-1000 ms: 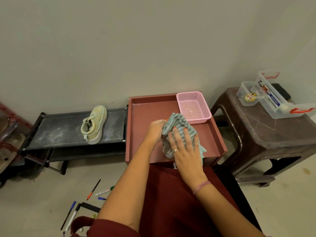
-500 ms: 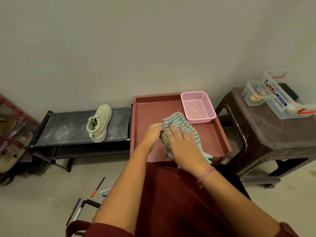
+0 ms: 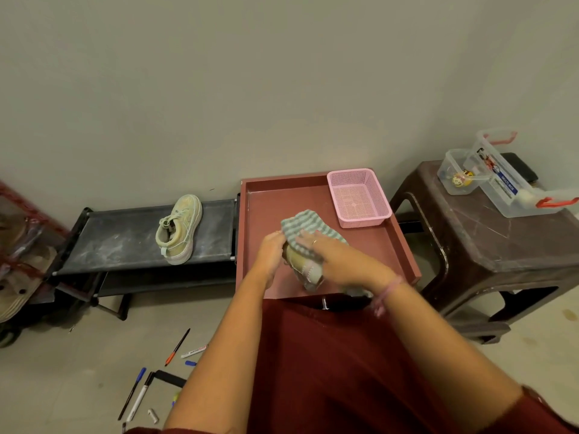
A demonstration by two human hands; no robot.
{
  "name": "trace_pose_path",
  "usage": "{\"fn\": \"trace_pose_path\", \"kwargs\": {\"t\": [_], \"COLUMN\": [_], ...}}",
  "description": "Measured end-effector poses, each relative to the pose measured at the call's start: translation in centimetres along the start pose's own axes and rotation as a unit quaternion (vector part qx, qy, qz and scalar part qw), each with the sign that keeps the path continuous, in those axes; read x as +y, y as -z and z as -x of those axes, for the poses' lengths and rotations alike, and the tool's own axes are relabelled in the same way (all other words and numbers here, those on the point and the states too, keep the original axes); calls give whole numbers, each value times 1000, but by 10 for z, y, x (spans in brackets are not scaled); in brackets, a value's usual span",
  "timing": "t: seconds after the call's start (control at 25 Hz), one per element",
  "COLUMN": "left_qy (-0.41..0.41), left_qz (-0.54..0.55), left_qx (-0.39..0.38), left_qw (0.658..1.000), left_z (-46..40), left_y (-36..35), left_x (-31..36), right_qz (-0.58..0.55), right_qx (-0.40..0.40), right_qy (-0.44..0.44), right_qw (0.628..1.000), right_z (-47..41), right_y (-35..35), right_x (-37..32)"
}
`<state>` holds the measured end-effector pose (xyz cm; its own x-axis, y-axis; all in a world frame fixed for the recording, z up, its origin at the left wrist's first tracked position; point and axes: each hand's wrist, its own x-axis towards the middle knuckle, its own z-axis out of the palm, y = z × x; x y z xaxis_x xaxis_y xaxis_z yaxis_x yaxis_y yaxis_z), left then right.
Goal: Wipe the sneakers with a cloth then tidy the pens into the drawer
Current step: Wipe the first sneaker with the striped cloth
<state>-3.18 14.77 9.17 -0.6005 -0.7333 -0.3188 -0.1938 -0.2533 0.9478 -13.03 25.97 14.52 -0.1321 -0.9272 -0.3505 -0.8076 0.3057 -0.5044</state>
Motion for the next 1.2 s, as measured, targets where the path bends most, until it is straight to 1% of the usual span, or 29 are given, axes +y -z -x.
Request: {"fn": "trace_pose_path", "kwargs": {"t": [0.04,0.08,0.12,0.16,0.24,0.28,0.32,0.4,0.44,0.48,0.56,0.64,0.72,0.8,0.84,0.88,0.92,0.96,1.04,1.12,1.16,1.2], "left_qy": [13,19,18,14,13,17,19,7,-1,-3,-3,-6,-2,16,21,15,3,-11,-20,3,9,-2], "left_qz": [3,3,2,1,-4,-5,-5,-7,-4,5,18,24,25,14,4,1,3,12,13,-85,-169,-258], "left_qx": [1,-3,-11,-20,-16,-7,3,24,35,46,54,57,50,26,20,13,3,-24,-116,-158,-149,-113], "left_qw": [1000,1000,1000,1000,1000,1000,1000,1000,999,999,998,998,998,999,1000,1000,1000,1000,993,984,974,960], "left_z": [-1,-1,-2,-2,-2,-4,-6,-8,-8,-8,-6,-8,-9,-9,-6,-5,-2,-1,1,6,9,12], "left_y": [1,2,3,3,-3,-6,-8,-8,-6,-2,5,12,17,18,16,13,9,8,11,16,15,11], "left_x": [2,3,1,0,1,2,3,4,1,-3,-10,-16,-16,-15,-12,-11,-7,-4,-3,-1,1,3], "right_qz": [69,126,176,208,219,207,174,4,-87,-151,-221,-260,-226,-89,-27,8,17,2,-53,-78,-76,-71], "right_qx": [36,106,183,230,284,294,295,264,236,207,153,130,149,159,178,203,226,239,238,202,183,166], "right_qy": [18,46,74,88,105,107,93,42,29,22,3,-17,29,104,118,116,106,96,73,54,59,66], "right_qw": [997,985,964,947,927,927,935,964,967,966,963,957,962,978,977,972,968,966,967,975,978,981], "right_z": [6,11,14,17,17,14,10,2,-1,-3,-7,-5,-4,1,2,2,1,-2,-10,-15,-16,-16], "right_y": [-15,-31,-47,-57,-66,-63,-59,-55,-54,-54,-55,-50,-45,-48,-54,-59,-59,-56,-43,-30,-25,-23], "right_x": [-4,-4,2,11,30,34,35,36,42,48,55,43,27,14,14,17,22,28,36,34,33,32]}}
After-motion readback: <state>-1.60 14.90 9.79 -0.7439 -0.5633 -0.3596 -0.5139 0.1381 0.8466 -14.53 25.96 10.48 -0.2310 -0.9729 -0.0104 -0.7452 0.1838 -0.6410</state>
